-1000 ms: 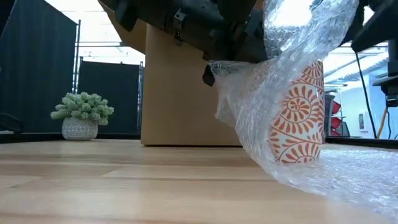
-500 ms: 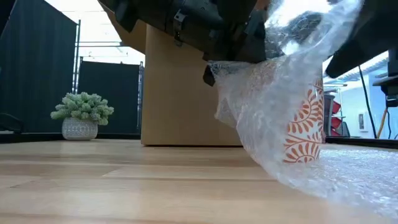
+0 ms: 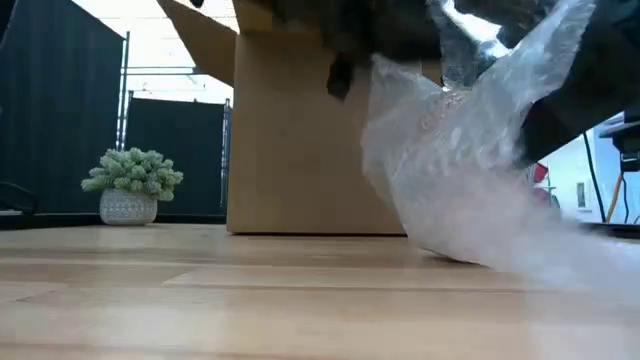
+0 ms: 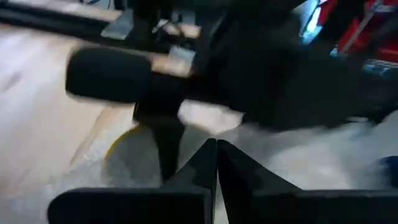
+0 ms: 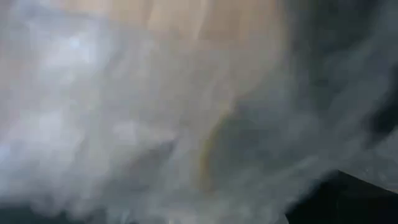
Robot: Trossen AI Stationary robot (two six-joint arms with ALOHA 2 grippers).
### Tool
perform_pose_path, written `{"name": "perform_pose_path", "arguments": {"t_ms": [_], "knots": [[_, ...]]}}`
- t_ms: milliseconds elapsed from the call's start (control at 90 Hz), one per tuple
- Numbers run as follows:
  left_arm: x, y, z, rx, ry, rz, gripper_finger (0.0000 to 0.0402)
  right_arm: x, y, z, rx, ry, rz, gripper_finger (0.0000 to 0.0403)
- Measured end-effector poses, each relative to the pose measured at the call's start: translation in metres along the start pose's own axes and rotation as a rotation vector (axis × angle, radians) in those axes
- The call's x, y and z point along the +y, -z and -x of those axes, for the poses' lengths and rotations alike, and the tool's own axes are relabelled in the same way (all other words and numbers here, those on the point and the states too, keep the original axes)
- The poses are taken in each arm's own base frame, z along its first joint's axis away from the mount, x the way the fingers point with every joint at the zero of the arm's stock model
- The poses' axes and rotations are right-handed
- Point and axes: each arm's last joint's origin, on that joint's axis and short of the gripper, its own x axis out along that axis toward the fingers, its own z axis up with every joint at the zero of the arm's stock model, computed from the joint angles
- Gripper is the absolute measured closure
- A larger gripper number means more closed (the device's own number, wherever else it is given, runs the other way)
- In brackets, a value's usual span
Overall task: Wrap mug
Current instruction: Wrap the orange mug in the bubble wrap
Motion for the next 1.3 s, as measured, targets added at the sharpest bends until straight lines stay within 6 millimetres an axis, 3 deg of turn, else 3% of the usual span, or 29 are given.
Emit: {"name": "perform_pose_path", "arguments": {"t_ms": [167, 344, 444, 622, 778, 967, 1111, 1300], "knots": [[-0.011, -0.009, 0.019, 0.028, 0.015, -0.015, 0.0402, 0.0, 0.0, 0.0, -0.004, -0.001, -0.001, 0.0167], [-0.029, -0.012, 0.025, -0.044, 0.077, -0.016, 0.0402, 0.0, 0.0, 0.0, -0.004, -0.001, 0.0, 0.0167], [-0.021, -0.007, 0.014, -0.034, 0.051, 0.011, 0.0402, 0.0, 0.0, 0.0, -0.005, -0.001, 0.001, 0.0167], [0.004, 0.027, -0.017, 0.089, -0.016, 0.086, 0.0402, 0.0, -0.001, 0.0, -0.007, 0.0, 0.0, 0.0167], [0.012, 0.037, -0.029, 0.104, -0.025, 0.141, 0.0402, 0.0, -0.003, 0.004, 0.009, 0.0, 0.005, 0.0167], [0.013, 0.038, -0.03, 0.106, -0.025, 0.142, 0.0402, -0.002, -0.027, 0.03, 0.082, 0.013, 0.033, 0.0167], [0.013, 0.038, -0.029, 0.106, -0.024, 0.141, 0.0402, -0.004, -0.042, 0.062, 0.193, 0.037, 0.042, 0.0167], [0.013, 0.038, -0.029, 0.107, -0.023, 0.14, 0.0402, 0.008, -0.059, 0.088, 0.138, -0.019, 0.037, 0.0167]]}}
